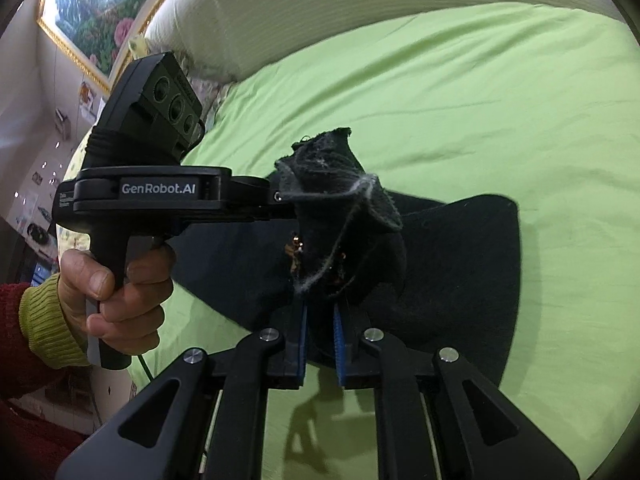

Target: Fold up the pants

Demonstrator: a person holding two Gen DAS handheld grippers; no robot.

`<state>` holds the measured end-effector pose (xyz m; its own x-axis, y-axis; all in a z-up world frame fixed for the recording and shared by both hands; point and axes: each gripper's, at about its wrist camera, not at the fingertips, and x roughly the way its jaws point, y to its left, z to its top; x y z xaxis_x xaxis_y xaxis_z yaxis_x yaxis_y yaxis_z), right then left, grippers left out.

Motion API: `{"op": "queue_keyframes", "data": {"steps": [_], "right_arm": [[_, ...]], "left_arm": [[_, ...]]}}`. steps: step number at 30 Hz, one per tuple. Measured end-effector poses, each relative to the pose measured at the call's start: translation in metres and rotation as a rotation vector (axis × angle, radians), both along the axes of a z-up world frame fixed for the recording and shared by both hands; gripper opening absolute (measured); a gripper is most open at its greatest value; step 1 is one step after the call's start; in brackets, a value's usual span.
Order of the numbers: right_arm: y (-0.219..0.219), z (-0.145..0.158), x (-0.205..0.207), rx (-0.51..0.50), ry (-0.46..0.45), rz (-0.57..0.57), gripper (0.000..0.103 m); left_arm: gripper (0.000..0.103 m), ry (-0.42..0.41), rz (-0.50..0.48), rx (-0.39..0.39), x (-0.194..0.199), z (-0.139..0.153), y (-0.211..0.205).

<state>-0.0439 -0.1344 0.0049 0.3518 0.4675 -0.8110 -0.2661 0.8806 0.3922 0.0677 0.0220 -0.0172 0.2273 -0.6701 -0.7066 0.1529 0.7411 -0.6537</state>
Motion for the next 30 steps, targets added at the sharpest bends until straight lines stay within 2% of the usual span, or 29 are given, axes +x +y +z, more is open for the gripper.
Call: {"op": "queue_keyframes", "data": {"steps": [5, 11, 15, 20, 24, 26, 30], "right_arm": [[0.012, -0.007, 0.015, -0.001, 0.050, 0.018, 0.019], [0.024, -0.010, 0.022, 0.004, 0.072, 0.058, 0.035], [0.032, -0.012, 0.022, -0.002, 0.082, 0.076, 0.036], [0.040, -0.012, 0.023, -0.004, 0.090, 0.096, 0.037], [0.047, -0.008, 0.019, 0.000, 0.089, 0.132, 0.046], [0.054, -0.005, 0.019, 0.010, 0.086, 0.155, 0.046], [0.070, -0.001, 0.021, 0.027, 0.080, 0.198, 0.046]], "left_arm": [[0.011, 0.018, 0.029, 0.016, -0.009, -0.009, 0.011], [0.012, 0.065, 0.108, 0.005, -0.018, -0.018, 0.028], [0.014, 0.065, 0.148, 0.008, -0.028, -0.016, 0.037], [0.026, 0.073, 0.217, 0.001, -0.039, -0.012, 0.050], [0.031, 0.081, 0.296, -0.018, -0.051, -0.011, 0.068], [0.040, 0.079, 0.338, -0.029, -0.060, -0.008, 0.080], [0.043, 0.082, 0.415, -0.045, -0.075, -0.003, 0.099]]}}
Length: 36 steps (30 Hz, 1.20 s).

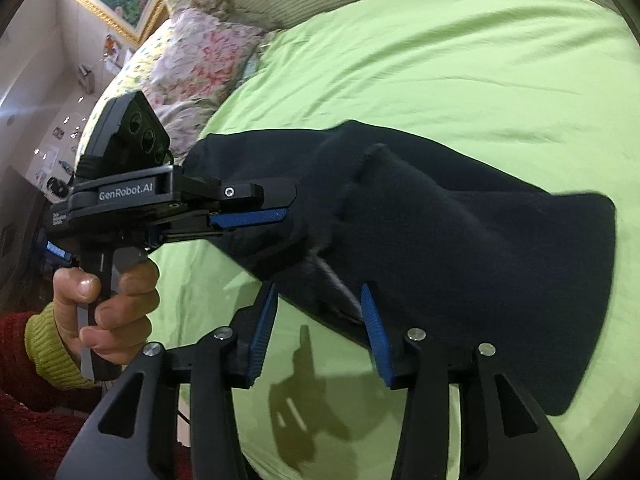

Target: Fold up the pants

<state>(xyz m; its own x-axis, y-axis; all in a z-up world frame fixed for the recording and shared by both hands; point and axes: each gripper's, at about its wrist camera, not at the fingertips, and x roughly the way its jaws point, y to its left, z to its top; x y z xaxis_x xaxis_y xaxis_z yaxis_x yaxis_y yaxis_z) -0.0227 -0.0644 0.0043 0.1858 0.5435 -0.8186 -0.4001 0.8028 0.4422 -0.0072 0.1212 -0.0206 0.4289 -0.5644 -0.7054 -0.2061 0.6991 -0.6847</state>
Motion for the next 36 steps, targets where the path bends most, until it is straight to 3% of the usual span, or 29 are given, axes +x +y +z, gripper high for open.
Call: {"op": "queue_keyframes", "data": {"steps": [9, 13, 26, 36], "right_arm": [[0.047, 0.010, 0.024, 0.010, -0.022, 0.103, 0.046], [0.069, 0.012, 0.037, 0.009, -0.033, 0.155, 0.046], [0.130, 0.007, 0.086, 0.002, -0.029, 0.270, 0.046], [0.185, -0.004, 0.129, -0.028, -0.016, 0.392, 0.046]], "left_arm": [[0.052, 0.006, 0.174, -0.022, -0.043, 0.004, 0.047], [0.064, 0.015, 0.273, -0.034, -0.063, 0.003, 0.070], [0.069, 0.061, 0.507, -0.041, -0.103, -0.010, 0.131], [0.070, 0.101, 0.615, -0.078, -0.102, -0.031, 0.166]]}}
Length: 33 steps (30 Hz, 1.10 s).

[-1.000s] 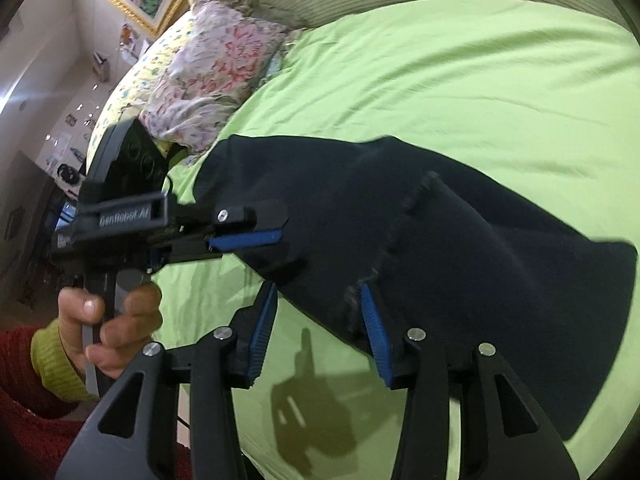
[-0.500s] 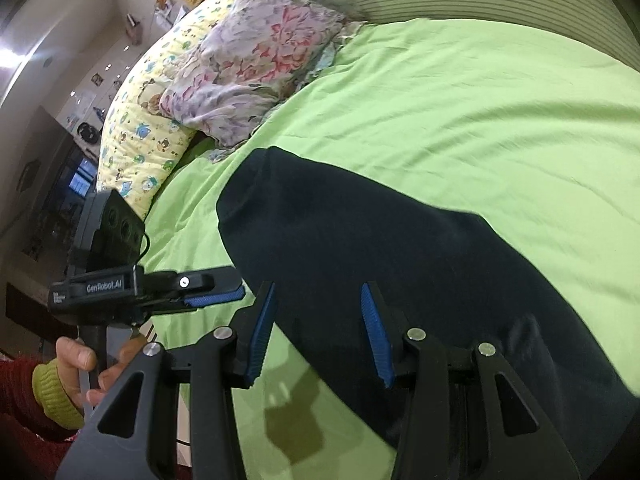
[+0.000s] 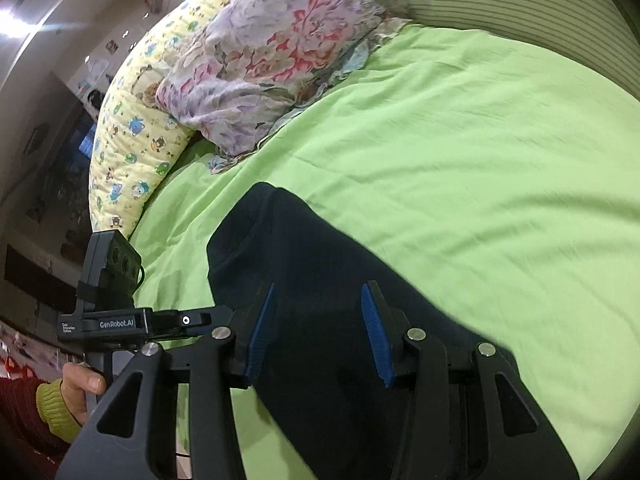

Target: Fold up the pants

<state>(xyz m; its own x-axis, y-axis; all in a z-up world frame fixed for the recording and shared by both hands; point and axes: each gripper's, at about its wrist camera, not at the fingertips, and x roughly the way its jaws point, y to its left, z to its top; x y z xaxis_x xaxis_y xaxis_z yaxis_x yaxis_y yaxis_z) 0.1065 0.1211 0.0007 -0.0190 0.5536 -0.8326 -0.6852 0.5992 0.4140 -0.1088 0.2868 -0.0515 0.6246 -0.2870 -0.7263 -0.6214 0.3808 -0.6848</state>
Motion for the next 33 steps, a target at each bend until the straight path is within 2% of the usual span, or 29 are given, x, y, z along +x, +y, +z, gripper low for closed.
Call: {"op": "queue_keyframes", "data": {"steps": [9, 13, 14, 18, 24, 25, 26, 27, 28, 31, 33], "right_arm": [[0.069, -0.031, 0.025, -0.052, 0.012, 0.162, 0.046], [0.090, -0.053, 0.032, -0.045, 0.096, 0.239, 0.046], [0.093, -0.056, 0.034, -0.043, 0.104, 0.252, 0.045], [0.095, -0.065, 0.047, -0.049, 0.124, 0.273, 0.033], [0.096, -0.064, 0.049, -0.042, 0.147, 0.288, 0.031], [0.096, -0.063, 0.047, -0.038, 0.145, 0.287, 0.031], [0.096, -0.062, 0.046, -0.037, 0.143, 0.288, 0.031], [0.096, -0.061, 0.044, -0.035, 0.140, 0.288, 0.030], [0.095, -0.059, 0.044, -0.032, 0.138, 0.288, 0.029], [0.091, -0.050, 0.042, -0.016, 0.129, 0.282, 0.026], [0.087, -0.043, 0.043, -0.001, 0.126, 0.273, 0.026]], "left_arm": [[0.070, -0.022, 0.044, -0.020, 0.007, -0.009, 0.014], [0.070, -0.033, 0.060, -0.013, 0.010, -0.010, 0.015], [0.070, -0.035, 0.060, -0.006, 0.011, -0.010, 0.015], [0.070, -0.045, 0.065, 0.017, 0.015, -0.010, 0.016], [0.065, -0.050, 0.057, 0.060, 0.025, -0.008, 0.016], [0.058, -0.049, 0.054, 0.066, 0.026, -0.008, 0.017], [0.045, -0.043, 0.049, 0.072, 0.027, -0.008, 0.018], [0.038, -0.038, 0.047, 0.072, 0.027, -0.010, 0.019], [0.027, -0.037, 0.044, 0.065, 0.026, -0.011, 0.022], [0.022, -0.063, 0.040, 0.057, 0.021, -0.007, 0.025], [0.020, -0.082, 0.024, 0.080, 0.022, 0.003, 0.022]]}}
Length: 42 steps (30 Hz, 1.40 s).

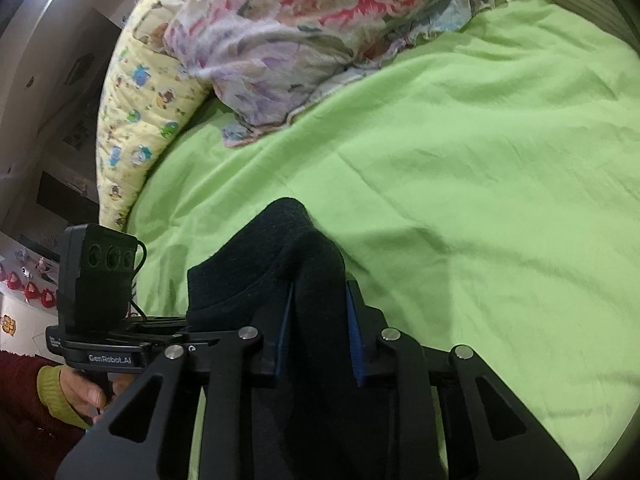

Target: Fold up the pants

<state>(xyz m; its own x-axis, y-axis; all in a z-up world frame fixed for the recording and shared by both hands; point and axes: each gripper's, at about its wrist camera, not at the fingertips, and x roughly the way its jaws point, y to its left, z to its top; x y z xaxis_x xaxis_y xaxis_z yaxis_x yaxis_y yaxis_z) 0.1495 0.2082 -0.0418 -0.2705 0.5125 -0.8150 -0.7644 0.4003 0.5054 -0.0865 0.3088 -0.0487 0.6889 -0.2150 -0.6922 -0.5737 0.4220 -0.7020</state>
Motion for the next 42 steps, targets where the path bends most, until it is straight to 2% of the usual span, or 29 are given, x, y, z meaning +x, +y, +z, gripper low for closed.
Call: {"op": "queue_keyframes", "data": {"steps": [6, 12, 17, 24, 31, 42], "right_arm": [[-0.025, 0.040, 0.002, 0.074, -0.014, -0.059, 0.025], [-0.065, 0.080, 0.000, 0.145, -0.039, -0.114, 0.025], [-0.115, 0.108, -0.008, 0.206, -0.057, -0.203, 0.024], [-0.189, 0.130, -0.026, 0.251, -0.111, -0.351, 0.023], [-0.268, 0.137, -0.047, 0.269, -0.133, -0.497, 0.016], [-0.344, 0.119, -0.075, 0.275, -0.112, -0.674, 0.007]], "left_arm": [[0.015, -0.075, -0.057, 0.055, 0.009, 0.039, -0.014], [0.015, -0.165, -0.127, 0.071, 0.019, 0.079, -0.037], [0.014, -0.212, -0.227, 0.101, 0.030, 0.108, -0.069], [0.014, -0.251, -0.389, 0.138, 0.046, 0.138, -0.128], [0.016, -0.268, -0.568, 0.186, 0.057, 0.156, -0.196], [0.016, -0.221, -0.785, 0.238, 0.069, 0.146, -0.286]]}}
